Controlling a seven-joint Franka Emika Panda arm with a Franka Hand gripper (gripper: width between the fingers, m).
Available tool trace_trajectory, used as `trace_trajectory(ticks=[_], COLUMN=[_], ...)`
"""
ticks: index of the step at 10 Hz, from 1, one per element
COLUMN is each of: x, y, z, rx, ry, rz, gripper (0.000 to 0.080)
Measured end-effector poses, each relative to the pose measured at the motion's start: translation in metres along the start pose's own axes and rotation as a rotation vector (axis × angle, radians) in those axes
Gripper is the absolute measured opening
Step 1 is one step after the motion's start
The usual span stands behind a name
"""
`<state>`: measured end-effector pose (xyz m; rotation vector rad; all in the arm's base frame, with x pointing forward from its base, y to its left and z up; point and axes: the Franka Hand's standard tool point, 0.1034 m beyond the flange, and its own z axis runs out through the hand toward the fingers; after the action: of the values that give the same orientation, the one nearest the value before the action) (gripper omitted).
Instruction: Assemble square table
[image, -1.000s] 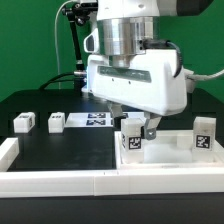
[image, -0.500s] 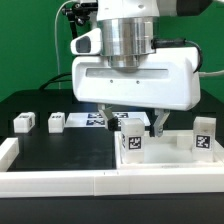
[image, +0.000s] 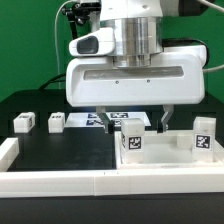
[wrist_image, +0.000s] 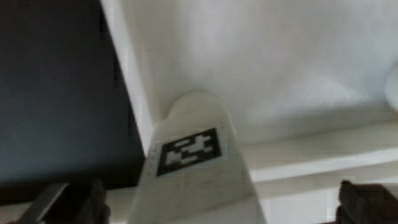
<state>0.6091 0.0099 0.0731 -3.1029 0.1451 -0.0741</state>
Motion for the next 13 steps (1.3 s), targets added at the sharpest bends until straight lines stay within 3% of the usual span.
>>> trace_trajectory(ticks=[3, 5, 6, 7, 10, 13], x=[0.0004, 0.0004, 0.0003, 0.0003, 0.0003, 0.0002], y=[0.0046, 0.0063, 0.0064, 0.0065, 0.0063, 0.0074], z=[-0.0002, 0.0001, 0.0001, 0.0003, 0.0004, 0.0005], rx=[-0.010, -0.016, -0.017, -0.017, -0.016, -0.010], ry=[-0.002, -0.004, -0.004, -0.004, -0.003, 0.000], rz=[-0.171, -0.218, -0.217, -0.208, -0.160, 0.163], gripper=[0.0649, 0.0407, 0.0407, 0.0289, 0.0289, 0.0289])
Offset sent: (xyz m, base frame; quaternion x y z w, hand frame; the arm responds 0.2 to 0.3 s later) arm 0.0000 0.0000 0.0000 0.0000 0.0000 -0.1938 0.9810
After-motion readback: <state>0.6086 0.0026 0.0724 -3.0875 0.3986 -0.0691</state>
